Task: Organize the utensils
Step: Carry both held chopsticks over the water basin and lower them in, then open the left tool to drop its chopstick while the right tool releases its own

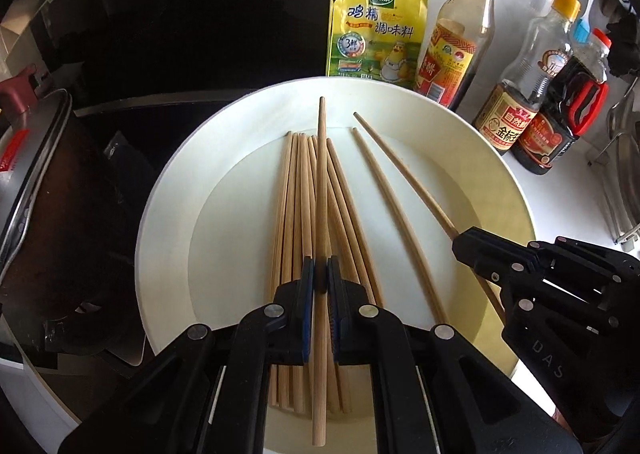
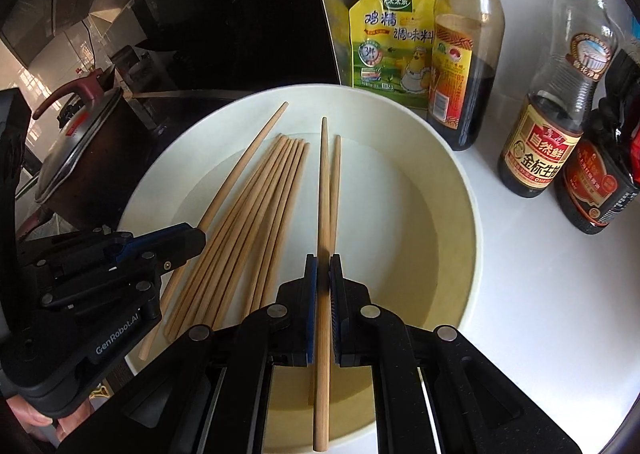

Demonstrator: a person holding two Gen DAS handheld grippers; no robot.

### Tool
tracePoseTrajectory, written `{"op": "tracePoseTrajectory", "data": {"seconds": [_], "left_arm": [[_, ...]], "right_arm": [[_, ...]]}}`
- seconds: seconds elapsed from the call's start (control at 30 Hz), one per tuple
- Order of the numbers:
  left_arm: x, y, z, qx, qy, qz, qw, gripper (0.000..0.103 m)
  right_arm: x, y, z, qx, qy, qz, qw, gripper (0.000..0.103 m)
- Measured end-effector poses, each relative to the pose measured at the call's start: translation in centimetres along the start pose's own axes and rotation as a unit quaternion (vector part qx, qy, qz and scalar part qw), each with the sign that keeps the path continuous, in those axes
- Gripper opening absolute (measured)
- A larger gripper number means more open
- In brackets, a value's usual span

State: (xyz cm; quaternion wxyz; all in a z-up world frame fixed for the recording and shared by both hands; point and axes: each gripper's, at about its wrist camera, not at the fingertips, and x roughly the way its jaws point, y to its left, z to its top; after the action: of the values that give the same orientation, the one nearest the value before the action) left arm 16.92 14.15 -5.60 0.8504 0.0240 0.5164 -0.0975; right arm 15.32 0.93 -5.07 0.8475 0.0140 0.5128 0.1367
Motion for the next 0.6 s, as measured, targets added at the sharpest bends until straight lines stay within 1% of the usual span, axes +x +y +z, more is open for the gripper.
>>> {"op": "tracePoseTrajectory", "data": {"seconds": [0.13,0.27,0.3,0.33,0.4,0.43,0.47,0.5,0.53,0.57,0.6], "left_arm": [[1.5,0.6,-0.1,-0.007,0.02,-0.003,0.9998,0.008],[2.1,1.0,0.1,-0.012,0.028,-0.002,0.9995,0.008],[2.2,1.1,0.2,-0.016,0.031,-0.003,0.9994,0.009],[2.2,1.1,0.2,-0.021,0.031,-0.003,0.9993,0.011],[1.9,1.3,0.2,-0.028,0.028,-0.001,0.9992,0.026],[1.6,1.5,0.1,-0.031,0.026,-0.001,0.9992,0.029],[1.4,1.7,0.1,-0.034,0.025,0.0,0.9991,0.037],[1.2,1.8,0.0,-0.038,0.024,0.002,0.999,0.05],[0.8,2.0,-0.1,-0.041,0.022,0.005,0.9989,0.059],[0.4,2.1,-0.2,-0.046,0.016,0.008,0.9988,0.071],[-0.1,2.2,-0.3,-0.049,0.01,0.01,0.9987,0.073]], "right_arm": [[1.3,-0.1,0.4,0.009,0.015,-0.002,1.0,0.006],[1.7,-0.5,0.7,0.012,0.023,0.003,1.0,0.007],[1.6,-0.6,0.6,0.013,0.021,0.003,1.0,0.011],[1.3,-0.7,0.5,0.013,0.017,0.001,1.0,0.013],[0.7,-0.7,0.5,0.009,0.006,-0.006,1.0,0.014],[0.4,-0.8,0.5,0.007,0.002,-0.009,1.0,0.014],[0.1,-0.8,0.5,0.006,0.0,-0.012,1.0,0.016],[-0.3,-0.9,0.4,0.007,-0.003,-0.013,1.0,0.021],[-0.6,-1.0,0.3,0.008,-0.006,-0.013,1.0,0.024],[-1.0,-1.1,0.2,0.009,-0.009,-0.013,1.0,0.029],[-1.4,-1.1,0.1,0.01,-0.011,-0.013,1.0,0.03]]}}
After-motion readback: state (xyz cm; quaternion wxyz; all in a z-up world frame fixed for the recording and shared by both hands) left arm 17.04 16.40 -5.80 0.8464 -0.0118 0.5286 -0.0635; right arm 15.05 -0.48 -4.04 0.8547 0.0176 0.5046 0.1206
